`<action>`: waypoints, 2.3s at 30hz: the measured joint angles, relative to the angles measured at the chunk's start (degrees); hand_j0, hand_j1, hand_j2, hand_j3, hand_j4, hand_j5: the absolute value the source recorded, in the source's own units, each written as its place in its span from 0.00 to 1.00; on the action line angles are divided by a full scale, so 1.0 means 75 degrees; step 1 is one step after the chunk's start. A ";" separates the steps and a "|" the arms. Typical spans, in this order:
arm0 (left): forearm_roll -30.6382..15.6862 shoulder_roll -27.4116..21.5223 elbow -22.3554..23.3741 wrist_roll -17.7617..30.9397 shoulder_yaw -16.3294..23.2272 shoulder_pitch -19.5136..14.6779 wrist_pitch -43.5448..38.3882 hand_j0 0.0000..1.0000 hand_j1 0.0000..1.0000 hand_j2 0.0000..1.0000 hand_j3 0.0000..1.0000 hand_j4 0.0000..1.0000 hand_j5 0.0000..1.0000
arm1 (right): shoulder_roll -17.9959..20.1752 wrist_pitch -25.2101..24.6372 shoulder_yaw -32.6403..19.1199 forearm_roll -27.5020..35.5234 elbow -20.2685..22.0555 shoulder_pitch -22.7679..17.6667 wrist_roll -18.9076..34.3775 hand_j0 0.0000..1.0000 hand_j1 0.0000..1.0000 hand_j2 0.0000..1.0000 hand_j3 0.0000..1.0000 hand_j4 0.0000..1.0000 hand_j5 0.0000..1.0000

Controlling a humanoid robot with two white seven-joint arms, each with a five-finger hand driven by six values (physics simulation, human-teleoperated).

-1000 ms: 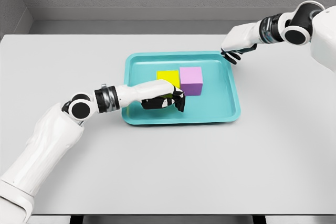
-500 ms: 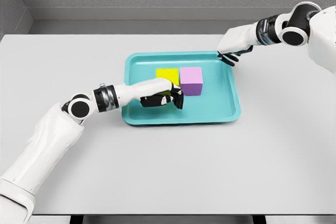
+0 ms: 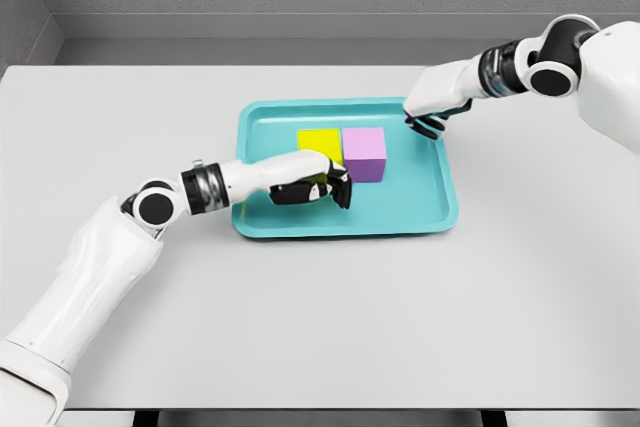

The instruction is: Push two cubes

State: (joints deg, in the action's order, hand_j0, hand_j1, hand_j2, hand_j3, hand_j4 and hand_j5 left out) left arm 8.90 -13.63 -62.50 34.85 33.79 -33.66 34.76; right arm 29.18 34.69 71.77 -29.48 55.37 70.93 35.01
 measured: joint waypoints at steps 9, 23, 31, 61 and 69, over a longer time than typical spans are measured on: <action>0.0033 -0.0107 -0.0743 0.0022 -0.0037 0.0223 0.0047 0.27 0.27 0.27 0.27 0.27 0.27 | -0.0018 0.0055 0.0199 0.0176 0.0022 -0.0187 0.0000 0.16 0.16 0.16 0.16 0.16 0.16; -0.1445 -0.2208 -0.2253 0.0023 0.0011 0.0445 0.0047 0.26 0.26 0.26 0.26 0.26 0.26 | -0.0246 0.0056 0.0218 0.0186 -0.0065 -0.0328 0.0000 0.16 0.16 0.16 0.16 0.16 0.16; -0.1532 -0.2450 -0.1536 0.0022 -0.0068 0.0199 0.0049 0.26 0.26 0.26 0.26 0.26 0.26 | -0.0341 0.0057 0.0226 0.0184 -0.0209 -0.0340 0.0000 0.16 0.16 0.16 0.16 0.16 0.16; -0.1827 -0.3114 -0.1716 0.0022 -0.0294 0.0246 0.0050 0.26 0.26 0.26 0.26 0.26 0.26 | -0.0278 0.0053 0.0122 0.0196 -0.0232 -0.0270 -0.0001 0.16 0.16 0.16 0.16 0.16 0.16; -0.1916 -0.3466 -0.1751 0.0023 -0.0458 0.0305 0.0052 1.00 1.00 1.00 1.00 1.00 1.00 | 0.1347 0.0055 -0.0839 0.0201 -0.0397 -0.0223 0.0000 0.77 0.77 0.77 0.77 0.77 0.77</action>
State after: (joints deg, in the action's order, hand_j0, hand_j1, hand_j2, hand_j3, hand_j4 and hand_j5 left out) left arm -5.47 -39.62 -75.63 35.02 30.35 -31.38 35.15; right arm 39.29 35.10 65.48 -27.96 52.39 69.26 35.00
